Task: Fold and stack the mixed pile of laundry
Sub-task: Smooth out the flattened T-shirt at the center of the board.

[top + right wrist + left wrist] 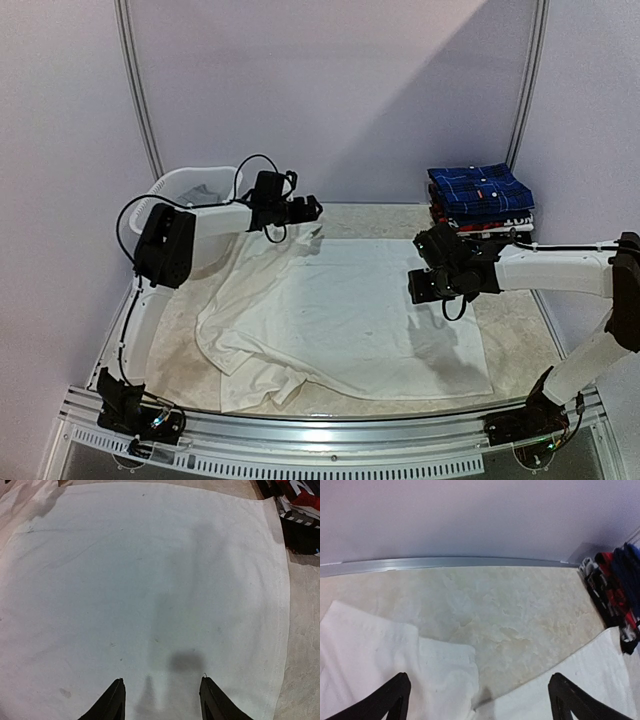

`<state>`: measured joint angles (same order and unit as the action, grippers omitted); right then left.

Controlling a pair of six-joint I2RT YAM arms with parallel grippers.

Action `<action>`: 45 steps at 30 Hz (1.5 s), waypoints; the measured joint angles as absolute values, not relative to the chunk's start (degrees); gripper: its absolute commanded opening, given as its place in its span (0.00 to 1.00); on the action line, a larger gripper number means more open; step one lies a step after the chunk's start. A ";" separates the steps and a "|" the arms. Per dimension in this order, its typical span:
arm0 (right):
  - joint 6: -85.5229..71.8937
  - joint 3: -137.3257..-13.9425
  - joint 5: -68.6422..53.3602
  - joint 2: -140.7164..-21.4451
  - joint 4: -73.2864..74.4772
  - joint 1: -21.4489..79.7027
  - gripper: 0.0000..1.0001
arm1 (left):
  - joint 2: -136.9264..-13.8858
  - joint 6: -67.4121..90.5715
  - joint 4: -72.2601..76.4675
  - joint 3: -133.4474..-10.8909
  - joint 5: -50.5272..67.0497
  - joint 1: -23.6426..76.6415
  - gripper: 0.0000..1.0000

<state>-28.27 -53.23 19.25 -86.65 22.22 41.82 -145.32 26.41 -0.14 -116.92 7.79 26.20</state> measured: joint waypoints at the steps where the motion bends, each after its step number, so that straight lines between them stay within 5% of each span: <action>1: -28.27 -53.23 19.11 -86.63 22.17 41.82 0.52 | -141.56 26.04 -0.27 -112.68 6.70 26.22 1.00; 14: -29.67 -51.62 16.88 -81.54 20.86 42.02 0.52 | -98.06 24.93 -1.08 -74.61 -10.63 27.57 1.00; 27: -30.85 -48.82 15.66 -78.15 19.64 43.11 0.52 | -79.22 28.18 -21.23 -53.47 -24.51 41.74 0.93; 45: -33.80 -45.34 13.23 -75.46 16.82 43.33 0.53 | -62.89 44.47 -47.22 -42.22 -19.05 58.17 0.74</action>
<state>-33.80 -45.34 13.23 -75.46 16.82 43.33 -62.89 44.47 -47.22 -42.22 -19.05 58.17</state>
